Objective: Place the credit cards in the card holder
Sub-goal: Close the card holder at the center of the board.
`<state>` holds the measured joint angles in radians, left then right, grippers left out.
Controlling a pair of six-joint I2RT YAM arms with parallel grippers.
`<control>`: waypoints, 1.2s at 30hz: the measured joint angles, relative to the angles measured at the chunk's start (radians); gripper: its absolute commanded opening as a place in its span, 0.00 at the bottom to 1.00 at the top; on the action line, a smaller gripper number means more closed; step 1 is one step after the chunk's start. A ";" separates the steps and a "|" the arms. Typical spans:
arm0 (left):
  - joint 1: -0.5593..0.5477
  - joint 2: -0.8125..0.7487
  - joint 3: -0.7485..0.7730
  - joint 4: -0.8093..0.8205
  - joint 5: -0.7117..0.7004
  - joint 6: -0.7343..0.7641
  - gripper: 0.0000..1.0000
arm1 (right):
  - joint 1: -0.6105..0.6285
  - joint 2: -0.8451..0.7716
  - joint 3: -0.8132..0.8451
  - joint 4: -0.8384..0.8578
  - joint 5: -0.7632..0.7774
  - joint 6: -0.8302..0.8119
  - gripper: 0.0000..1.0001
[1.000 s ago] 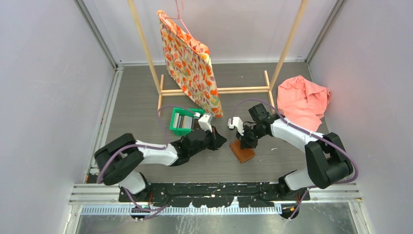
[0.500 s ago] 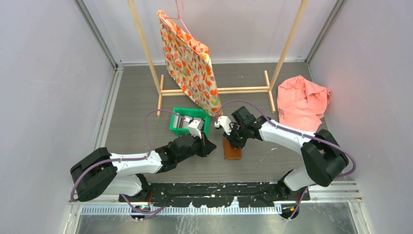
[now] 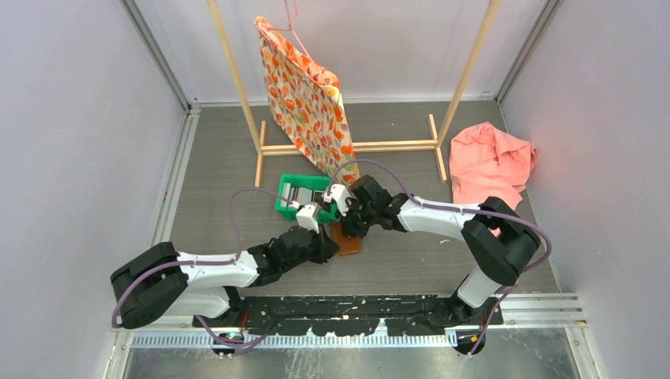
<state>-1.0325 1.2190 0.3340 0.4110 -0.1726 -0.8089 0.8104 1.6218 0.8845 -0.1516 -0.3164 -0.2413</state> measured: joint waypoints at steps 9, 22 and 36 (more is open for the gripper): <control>-0.001 0.010 -0.021 -0.008 -0.079 -0.049 0.02 | 0.000 -0.050 -0.097 0.102 -0.050 0.031 0.06; -0.084 0.151 0.069 -0.027 -0.184 -0.071 0.02 | -0.064 -0.108 -0.063 -0.071 -0.255 -0.003 0.65; -0.150 -0.053 0.072 -0.199 -0.328 -0.120 0.11 | -0.279 -0.106 0.079 -0.293 -0.299 0.018 0.06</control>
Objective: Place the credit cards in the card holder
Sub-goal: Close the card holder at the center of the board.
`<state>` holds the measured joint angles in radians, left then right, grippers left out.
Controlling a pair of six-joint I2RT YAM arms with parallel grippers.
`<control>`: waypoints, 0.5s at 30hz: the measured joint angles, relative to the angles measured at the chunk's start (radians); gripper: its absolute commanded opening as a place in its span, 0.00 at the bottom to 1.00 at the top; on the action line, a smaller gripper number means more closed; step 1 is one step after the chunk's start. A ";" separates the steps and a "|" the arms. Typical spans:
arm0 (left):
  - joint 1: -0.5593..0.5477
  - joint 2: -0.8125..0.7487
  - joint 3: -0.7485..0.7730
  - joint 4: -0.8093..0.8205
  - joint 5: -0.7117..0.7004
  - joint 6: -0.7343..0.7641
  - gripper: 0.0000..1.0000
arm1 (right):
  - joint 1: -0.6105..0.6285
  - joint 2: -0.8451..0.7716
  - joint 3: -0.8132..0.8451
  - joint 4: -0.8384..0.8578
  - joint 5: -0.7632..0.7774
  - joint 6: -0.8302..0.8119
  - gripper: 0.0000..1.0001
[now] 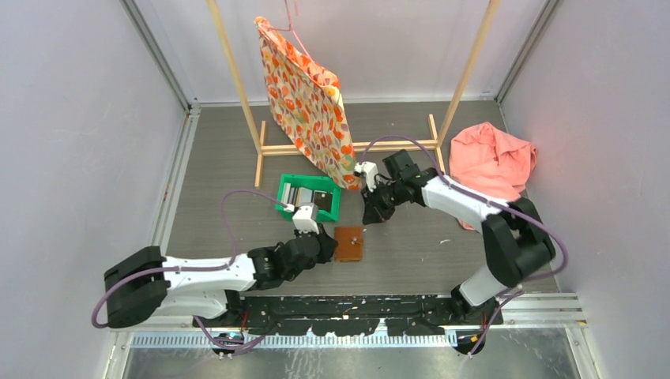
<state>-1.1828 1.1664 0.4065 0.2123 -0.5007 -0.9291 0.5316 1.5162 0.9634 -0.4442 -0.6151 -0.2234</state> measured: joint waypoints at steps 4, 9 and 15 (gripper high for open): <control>0.000 -0.033 0.000 -0.055 -0.011 -0.019 0.07 | 0.008 0.129 0.017 -0.024 0.074 0.043 0.03; 0.000 0.115 0.013 -0.137 -0.004 -0.062 0.05 | 0.053 0.215 0.045 -0.067 0.150 0.073 0.04; 0.000 0.209 0.071 -0.146 0.014 -0.097 0.04 | 0.103 0.260 0.105 -0.072 0.160 0.095 0.09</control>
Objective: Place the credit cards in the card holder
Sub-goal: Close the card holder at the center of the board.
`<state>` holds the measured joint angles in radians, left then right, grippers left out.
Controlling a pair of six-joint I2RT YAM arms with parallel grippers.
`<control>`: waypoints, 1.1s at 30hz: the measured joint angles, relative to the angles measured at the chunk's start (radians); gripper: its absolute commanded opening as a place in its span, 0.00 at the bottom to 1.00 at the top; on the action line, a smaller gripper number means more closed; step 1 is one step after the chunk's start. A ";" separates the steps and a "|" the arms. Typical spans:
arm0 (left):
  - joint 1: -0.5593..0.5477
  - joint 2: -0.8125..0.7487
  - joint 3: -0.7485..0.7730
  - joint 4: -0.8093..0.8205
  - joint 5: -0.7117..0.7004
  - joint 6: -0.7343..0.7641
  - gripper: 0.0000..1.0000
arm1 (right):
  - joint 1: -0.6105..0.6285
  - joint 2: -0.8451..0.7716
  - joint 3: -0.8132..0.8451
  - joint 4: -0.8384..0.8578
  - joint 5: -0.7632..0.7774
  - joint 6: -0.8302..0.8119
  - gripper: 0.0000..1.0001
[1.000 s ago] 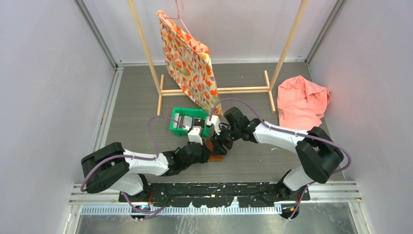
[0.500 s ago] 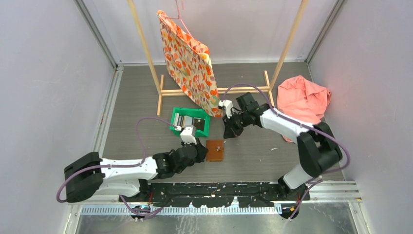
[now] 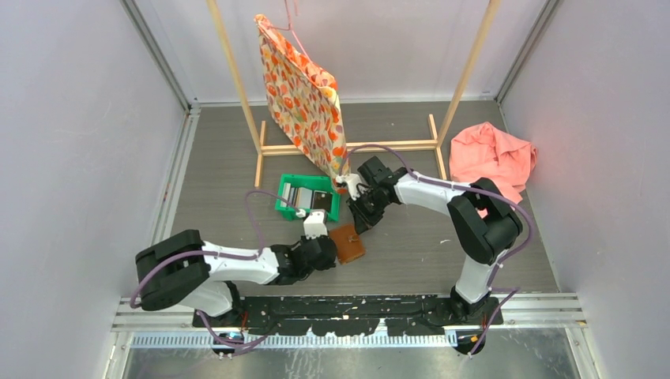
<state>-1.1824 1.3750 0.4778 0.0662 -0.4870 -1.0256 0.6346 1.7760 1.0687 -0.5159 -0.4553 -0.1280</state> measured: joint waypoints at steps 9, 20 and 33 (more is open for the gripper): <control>-0.003 0.149 0.067 0.184 0.107 -0.003 0.04 | 0.018 0.093 0.145 0.033 -0.021 -0.004 0.25; -0.006 -0.129 -0.074 0.121 0.130 0.061 0.38 | -0.100 -0.077 0.116 -0.097 0.028 -0.234 0.55; 0.295 -0.145 -0.133 0.370 0.477 0.381 0.14 | -0.062 -0.090 0.042 -0.277 -0.226 -1.049 0.64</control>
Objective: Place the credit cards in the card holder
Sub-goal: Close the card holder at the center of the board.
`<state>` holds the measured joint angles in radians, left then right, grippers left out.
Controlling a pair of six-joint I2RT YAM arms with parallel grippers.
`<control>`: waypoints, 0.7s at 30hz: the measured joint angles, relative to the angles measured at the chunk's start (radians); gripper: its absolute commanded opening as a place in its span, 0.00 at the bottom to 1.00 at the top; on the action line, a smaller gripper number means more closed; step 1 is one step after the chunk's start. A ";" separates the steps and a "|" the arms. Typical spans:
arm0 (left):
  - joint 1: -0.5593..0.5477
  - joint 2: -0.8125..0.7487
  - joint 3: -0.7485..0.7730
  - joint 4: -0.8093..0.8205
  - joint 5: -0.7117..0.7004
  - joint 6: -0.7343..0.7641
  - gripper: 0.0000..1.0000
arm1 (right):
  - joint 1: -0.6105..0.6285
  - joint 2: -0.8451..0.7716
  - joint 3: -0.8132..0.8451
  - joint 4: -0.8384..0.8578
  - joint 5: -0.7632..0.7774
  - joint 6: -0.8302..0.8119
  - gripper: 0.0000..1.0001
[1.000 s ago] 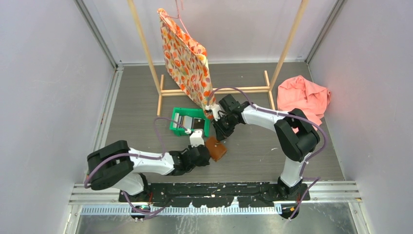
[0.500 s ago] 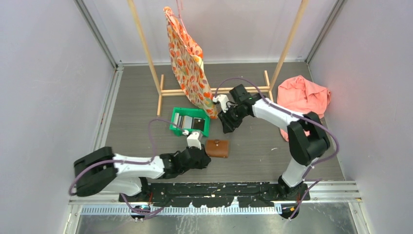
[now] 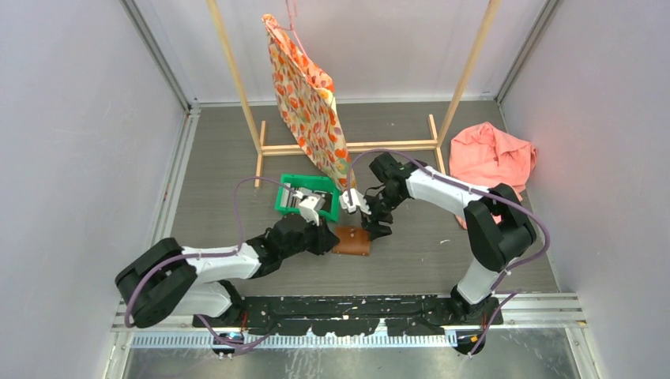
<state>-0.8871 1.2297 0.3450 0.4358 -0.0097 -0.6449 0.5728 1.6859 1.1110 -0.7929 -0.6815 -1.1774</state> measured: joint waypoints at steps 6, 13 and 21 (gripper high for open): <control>0.005 0.145 0.001 0.122 0.103 0.026 0.13 | 0.067 0.016 0.018 0.073 0.037 0.019 0.57; 0.013 0.215 0.003 0.198 0.111 0.007 0.12 | 0.127 0.036 0.030 0.117 0.076 0.077 0.47; 0.019 0.219 0.004 0.204 0.092 -0.014 0.10 | 0.135 0.041 0.030 0.124 0.107 0.091 0.34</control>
<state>-0.8680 1.4487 0.3492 0.6399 0.0818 -0.6590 0.7074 1.7267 1.1412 -0.6693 -0.5743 -1.0866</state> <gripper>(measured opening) 0.110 0.383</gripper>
